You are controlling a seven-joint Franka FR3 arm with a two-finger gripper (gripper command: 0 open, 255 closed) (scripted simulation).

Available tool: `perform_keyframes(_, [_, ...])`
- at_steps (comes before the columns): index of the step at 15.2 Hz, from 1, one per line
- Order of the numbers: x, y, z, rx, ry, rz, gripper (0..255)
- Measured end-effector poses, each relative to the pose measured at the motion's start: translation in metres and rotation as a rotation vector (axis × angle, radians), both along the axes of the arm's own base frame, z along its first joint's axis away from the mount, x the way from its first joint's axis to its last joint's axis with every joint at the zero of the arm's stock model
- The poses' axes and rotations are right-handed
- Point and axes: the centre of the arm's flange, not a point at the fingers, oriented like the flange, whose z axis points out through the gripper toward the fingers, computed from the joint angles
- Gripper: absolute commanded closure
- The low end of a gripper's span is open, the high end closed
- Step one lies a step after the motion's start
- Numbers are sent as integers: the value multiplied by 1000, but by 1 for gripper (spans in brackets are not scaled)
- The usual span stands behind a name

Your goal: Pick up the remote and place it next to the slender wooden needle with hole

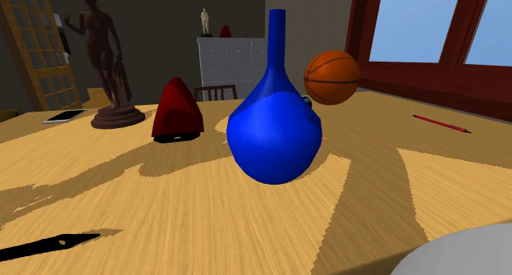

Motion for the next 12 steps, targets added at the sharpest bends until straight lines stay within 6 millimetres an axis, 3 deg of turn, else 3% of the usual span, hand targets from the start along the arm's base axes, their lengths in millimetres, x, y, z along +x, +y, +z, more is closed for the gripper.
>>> perform_keyframes(8, [1, -1, -12, 1, -2, 0, 255])
perform_keyframes(9, [1, 0, -12, 1, -2, 0, 0])
perform_keyframes(12, [1, 0, -12, 1, -1, 0, 0])
